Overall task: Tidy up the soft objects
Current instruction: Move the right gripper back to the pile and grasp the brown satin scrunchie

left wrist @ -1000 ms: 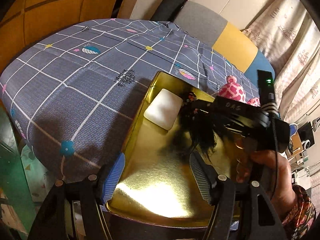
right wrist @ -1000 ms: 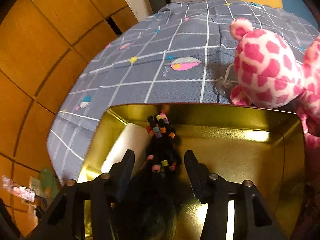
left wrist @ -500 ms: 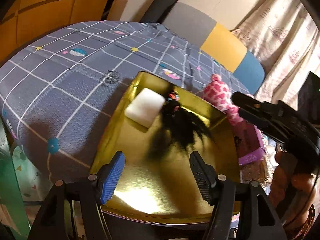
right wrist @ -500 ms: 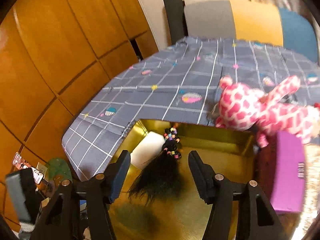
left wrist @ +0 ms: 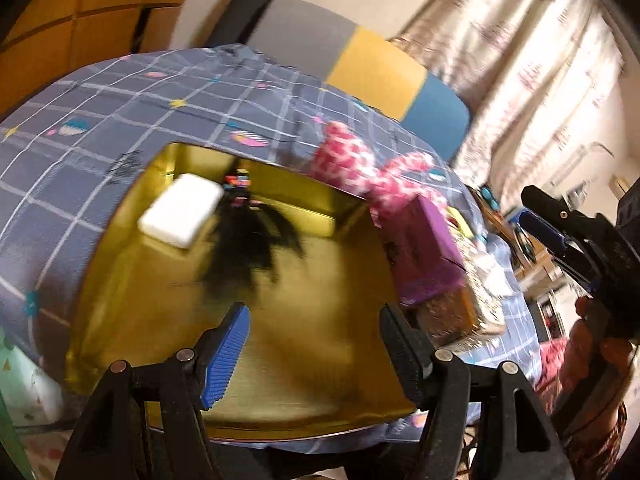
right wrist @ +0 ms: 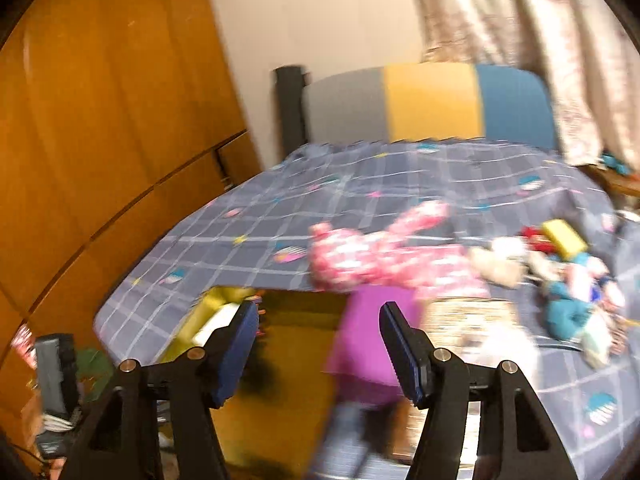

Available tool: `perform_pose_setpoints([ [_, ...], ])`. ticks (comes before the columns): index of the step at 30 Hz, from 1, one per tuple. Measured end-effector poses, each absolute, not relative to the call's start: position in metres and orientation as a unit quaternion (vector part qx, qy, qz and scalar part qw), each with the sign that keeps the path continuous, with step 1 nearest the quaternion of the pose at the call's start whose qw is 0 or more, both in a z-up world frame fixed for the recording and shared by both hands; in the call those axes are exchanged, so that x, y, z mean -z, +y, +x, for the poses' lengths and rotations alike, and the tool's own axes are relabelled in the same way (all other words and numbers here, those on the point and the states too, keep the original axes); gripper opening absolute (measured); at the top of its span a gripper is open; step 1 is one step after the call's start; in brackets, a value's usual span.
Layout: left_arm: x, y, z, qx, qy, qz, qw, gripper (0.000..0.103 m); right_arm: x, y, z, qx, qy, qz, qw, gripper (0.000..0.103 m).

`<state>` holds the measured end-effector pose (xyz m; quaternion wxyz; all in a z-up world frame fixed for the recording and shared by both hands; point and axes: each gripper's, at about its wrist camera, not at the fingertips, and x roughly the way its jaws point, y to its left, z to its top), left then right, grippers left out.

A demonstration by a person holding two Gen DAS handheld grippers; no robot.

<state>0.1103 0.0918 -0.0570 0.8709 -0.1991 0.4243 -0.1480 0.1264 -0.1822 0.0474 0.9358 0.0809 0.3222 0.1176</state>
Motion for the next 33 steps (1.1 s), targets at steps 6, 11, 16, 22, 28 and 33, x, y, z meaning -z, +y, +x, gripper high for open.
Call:
perform_pose_setpoints([
  [6,0.044,0.049,0.106,0.192,0.417,-0.156,0.874,0.067,-0.038,-0.27,0.107,-0.016,0.32,0.103,0.942,0.068],
  [11,0.034,0.01,0.106,0.227,0.416,-0.123,0.872,0.067,-0.008,-0.348,0.096,0.063,0.353,0.143,0.923,0.068],
  [16,0.029,-0.026,0.105,0.265,0.424,-0.107,0.86,0.068,0.046,-0.423,0.087,0.127,0.404,0.185,0.887,0.068],
  [22,0.02,-0.073,0.096,0.308,0.423,-0.068,0.85,0.068,0.085,-0.498,0.084,0.173,0.426,0.254,0.851,0.068],
  [28,0.015,-0.113,0.091,0.34,0.424,-0.041,0.838,0.068,0.082,-0.543,0.115,0.178,0.39,0.272,0.861,0.068],
  [33,0.01,-0.139,0.089,0.357,0.424,-0.023,0.832,0.068,0.098,-0.574,0.155,0.173,0.392,0.314,0.847,0.067],
])
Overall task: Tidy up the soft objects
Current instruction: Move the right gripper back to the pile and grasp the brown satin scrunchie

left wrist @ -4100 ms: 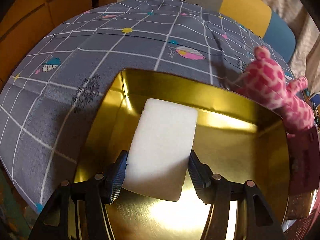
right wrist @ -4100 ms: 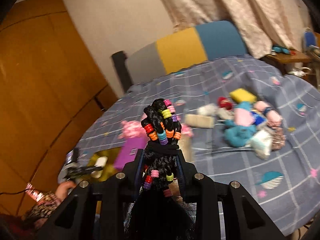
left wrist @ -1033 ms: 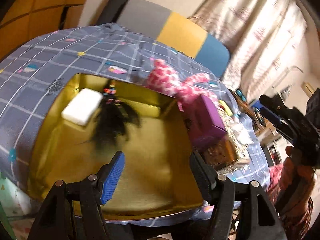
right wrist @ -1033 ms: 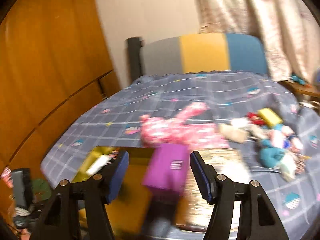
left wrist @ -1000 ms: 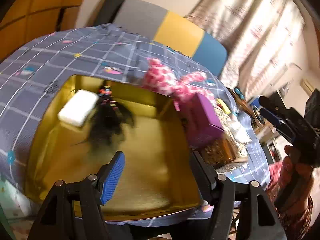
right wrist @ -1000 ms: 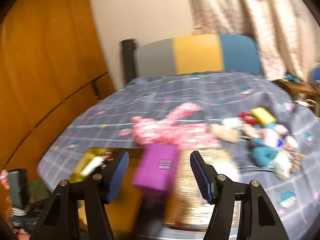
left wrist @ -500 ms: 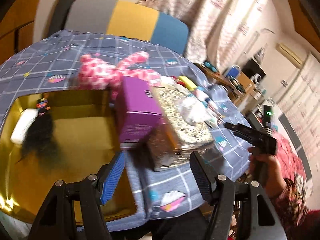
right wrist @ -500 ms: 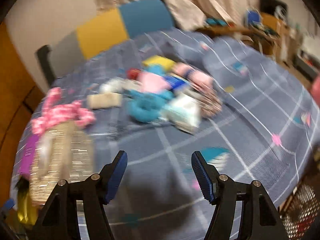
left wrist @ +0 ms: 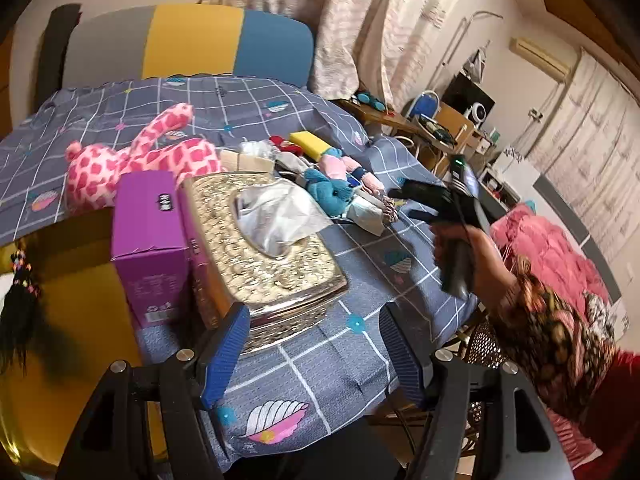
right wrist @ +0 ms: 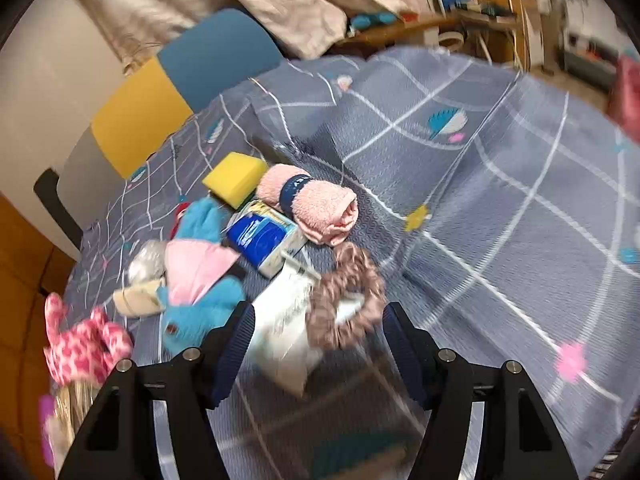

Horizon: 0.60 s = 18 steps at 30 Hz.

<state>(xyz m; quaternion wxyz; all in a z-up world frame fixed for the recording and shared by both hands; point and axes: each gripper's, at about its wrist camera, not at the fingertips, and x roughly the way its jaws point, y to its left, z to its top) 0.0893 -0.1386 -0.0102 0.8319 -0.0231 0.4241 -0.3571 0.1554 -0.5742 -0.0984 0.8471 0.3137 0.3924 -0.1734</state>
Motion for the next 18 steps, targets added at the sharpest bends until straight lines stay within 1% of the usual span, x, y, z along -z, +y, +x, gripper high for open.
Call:
perform_pose_setpoints([
  [2,0.009,-0.147,0.088,0.36,0.423,-0.013,0.831,0.068,0.111,-0.586,0.168,0.173,0.401,0.339,0.834,0.064],
  [3,0.008,-0.151,0.088,0.362,0.423,-0.009,0.83,0.068,0.116,-0.589,0.17,0.171,0.402,0.348,0.83,0.06],
  [4,0.008,-0.154,0.087,0.363,0.424,-0.005,0.83,0.068,0.122,-0.593,0.174,0.165,0.405,0.362,0.823,0.058],
  [6,0.009,-0.159,0.086,0.362,0.425,0.004,0.83,0.068,0.13,-0.599,0.176,0.153,0.405,0.38,0.817,0.058],
  [8,0.009,-0.165,0.085,0.362,0.428,0.008,0.828,0.068,0.131,-0.6,0.173,0.144,0.402,0.387,0.817,0.051],
  [10,0.01,-0.17,0.086,0.362,0.432,0.009,0.826,0.068,0.132,-0.603,0.171,0.129,0.407,0.386,0.818,0.035],
  [11,0.011,-0.174,0.087,0.364,0.434,0.009,0.824,0.068,0.133,-0.603,0.169,0.124,0.411,0.381,0.819,0.031],
  [12,0.011,-0.178,0.088,0.366,0.436,0.009,0.822,0.068,0.132,-0.603,0.168,0.12,0.415,0.375,0.82,0.023],
  [13,0.011,-0.182,0.088,0.369,0.437,0.01,0.821,0.068,0.131,-0.603,0.165,0.118,0.42,0.366,0.822,0.018],
  [16,0.009,-0.2,0.089,0.379,0.436,0.015,0.816,0.068,0.128,-0.603,0.156,0.113,0.431,0.346,0.826,0.014],
  [18,0.008,-0.211,0.089,0.385,0.438,0.017,0.813,0.068,0.123,-0.604,0.147,0.116,0.436,0.329,0.83,0.014],
])
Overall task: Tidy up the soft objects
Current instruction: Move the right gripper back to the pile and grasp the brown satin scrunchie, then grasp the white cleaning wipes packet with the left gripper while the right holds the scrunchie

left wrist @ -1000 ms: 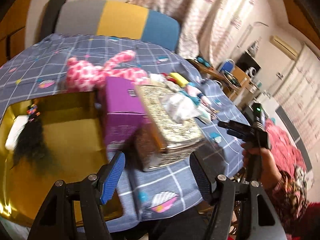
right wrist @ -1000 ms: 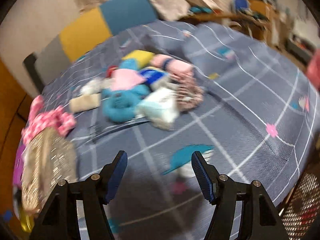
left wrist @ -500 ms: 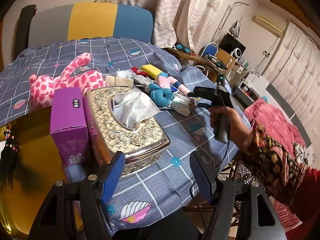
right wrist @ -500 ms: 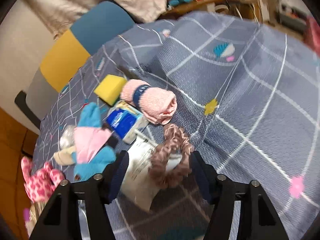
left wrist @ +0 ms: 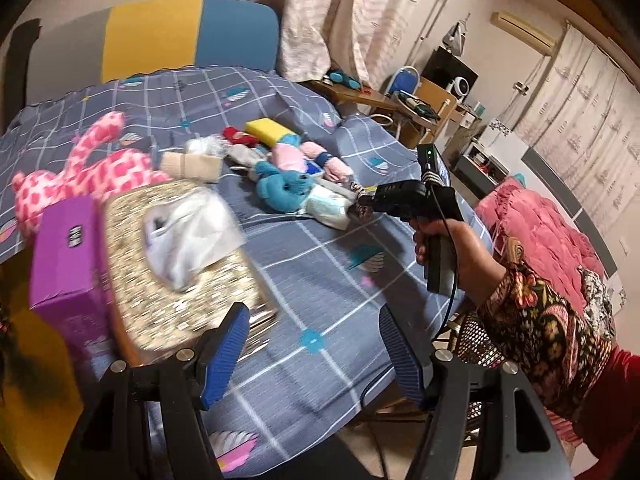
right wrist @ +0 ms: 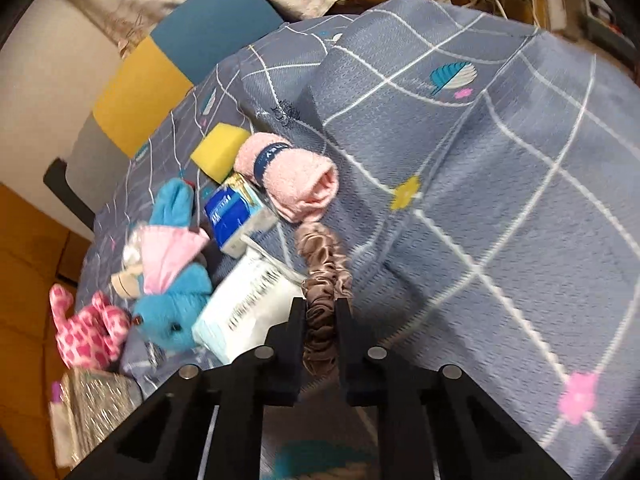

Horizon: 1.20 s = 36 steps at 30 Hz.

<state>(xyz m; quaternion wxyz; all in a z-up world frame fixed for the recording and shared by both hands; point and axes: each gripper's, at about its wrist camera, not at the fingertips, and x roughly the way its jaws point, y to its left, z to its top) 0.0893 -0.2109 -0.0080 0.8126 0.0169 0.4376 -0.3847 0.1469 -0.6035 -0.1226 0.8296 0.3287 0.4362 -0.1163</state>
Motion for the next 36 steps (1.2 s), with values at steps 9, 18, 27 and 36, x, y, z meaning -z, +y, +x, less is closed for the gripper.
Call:
perform_pose_setpoints([
  [9,0.005,-0.281,0.088,0.401,0.438,0.058,0.803,0.068,0.12,-0.647,0.106,0.155,0.429,0.347,0.82,0.014],
  [18,0.029,-0.376,0.112,0.389,0.476,0.088,0.784,0.069,0.088,-0.648,0.104,0.156,0.396,0.328,0.843,0.014],
  [27,0.08,-0.446,0.187,0.329,0.519,0.08,0.785,0.069,0.089,-0.672,0.093,0.16,0.383,0.376,0.829,0.014],
  [36,0.119,-0.493,0.234,0.296,0.506,0.195,0.787,0.069,0.087,-0.663,0.1,0.14,0.386,0.374,0.832,0.014],
])
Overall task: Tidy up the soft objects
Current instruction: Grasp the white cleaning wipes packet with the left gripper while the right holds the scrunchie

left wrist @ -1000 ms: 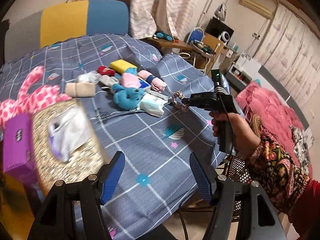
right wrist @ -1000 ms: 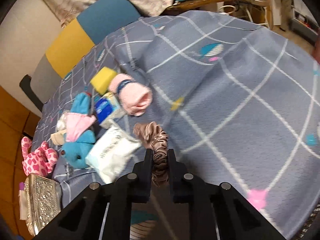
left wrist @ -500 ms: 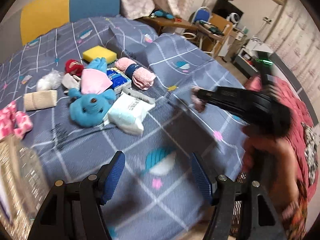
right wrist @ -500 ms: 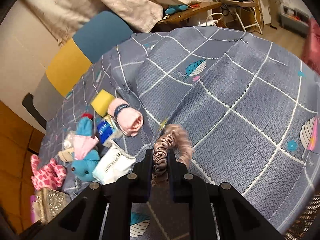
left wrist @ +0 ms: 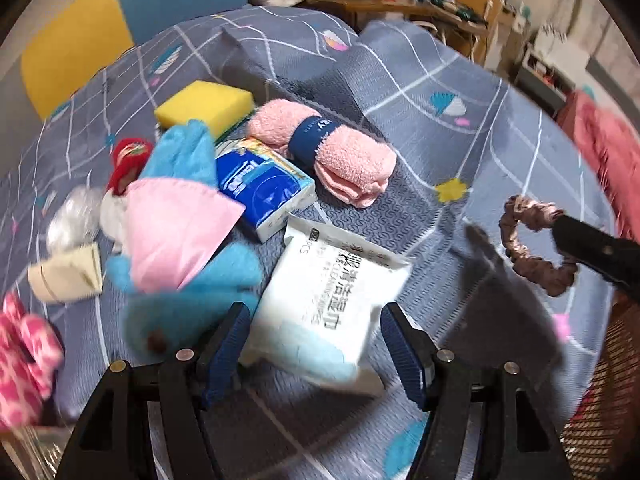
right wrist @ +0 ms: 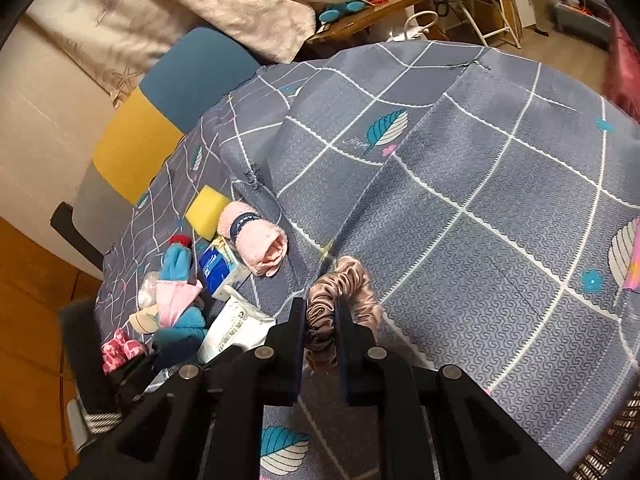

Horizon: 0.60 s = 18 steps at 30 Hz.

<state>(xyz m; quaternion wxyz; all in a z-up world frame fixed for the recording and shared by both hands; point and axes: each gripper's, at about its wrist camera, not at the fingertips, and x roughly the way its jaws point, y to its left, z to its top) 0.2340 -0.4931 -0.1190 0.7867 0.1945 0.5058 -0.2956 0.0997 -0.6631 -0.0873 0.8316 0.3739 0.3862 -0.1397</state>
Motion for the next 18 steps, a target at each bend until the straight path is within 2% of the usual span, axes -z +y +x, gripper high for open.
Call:
perform_pose_setpoints([
  [3,0.129,-0.504,0.24,0.3,0.505,0.222,0.779,0.074,0.089,-0.662,0.101,0.134,0.388,0.379,0.829,0.014],
  [8,0.146,-0.519,0.237,0.312,0.498,0.276,0.76,0.075,0.09,-0.661,0.103,0.134,0.389,0.381,0.828,0.014],
  [14,0.144,-0.505,0.235,0.308,0.509,0.228,0.771,0.069,0.094,-0.661,0.105,0.126,0.389,0.389,0.825,0.014],
  [16,0.143,-0.501,0.231,0.301,0.507,0.23,0.774,0.063,0.094,-0.661,0.105,0.124,0.389,0.391,0.825,0.014],
  [18,0.14,-0.495,0.224,0.294,0.506,0.222,0.78,0.061,0.095,-0.661,0.105,0.123,0.388,0.393,0.825,0.014],
])
